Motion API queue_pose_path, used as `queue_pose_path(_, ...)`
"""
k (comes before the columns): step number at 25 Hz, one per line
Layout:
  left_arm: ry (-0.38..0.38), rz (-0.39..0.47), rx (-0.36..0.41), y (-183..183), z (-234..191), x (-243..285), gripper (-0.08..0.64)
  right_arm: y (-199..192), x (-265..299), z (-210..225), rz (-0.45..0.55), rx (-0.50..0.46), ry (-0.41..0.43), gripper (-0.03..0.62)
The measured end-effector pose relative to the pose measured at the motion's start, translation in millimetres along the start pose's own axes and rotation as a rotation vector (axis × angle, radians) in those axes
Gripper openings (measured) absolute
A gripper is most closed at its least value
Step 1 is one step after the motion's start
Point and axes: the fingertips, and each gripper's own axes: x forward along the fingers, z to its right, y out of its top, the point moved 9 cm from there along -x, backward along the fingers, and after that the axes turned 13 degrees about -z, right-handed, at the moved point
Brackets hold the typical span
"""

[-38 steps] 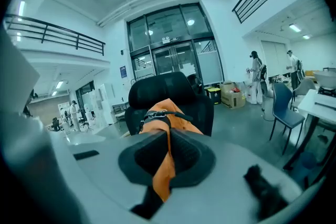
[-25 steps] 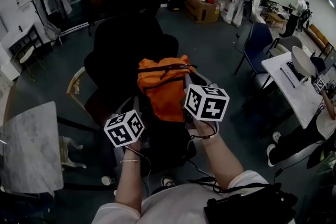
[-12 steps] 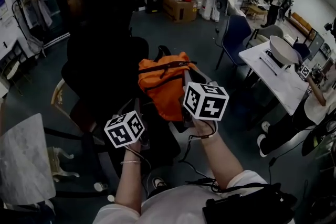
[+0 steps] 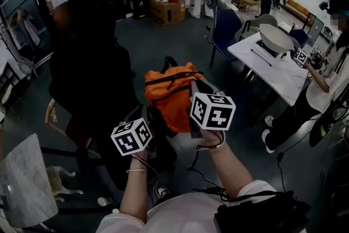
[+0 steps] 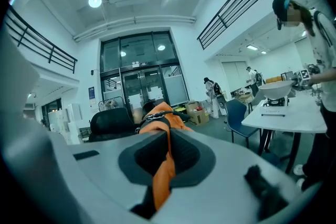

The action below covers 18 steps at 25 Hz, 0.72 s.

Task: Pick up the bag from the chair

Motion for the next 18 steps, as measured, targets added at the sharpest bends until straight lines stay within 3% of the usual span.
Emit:
queue_pose_path(7,-0.005,-0.034,0.043,-16.0,34.6,8.6,0.015,-19.0,-19.8,35.1,-0.019,0.020,-0.026,0.037)
queue_pose_path(18,0.013,-0.052,0.029,-36.2,52.6,11.5,0.014,-38.7,-35.3,61.2,-0.042,0.024,-0.043,0.035)
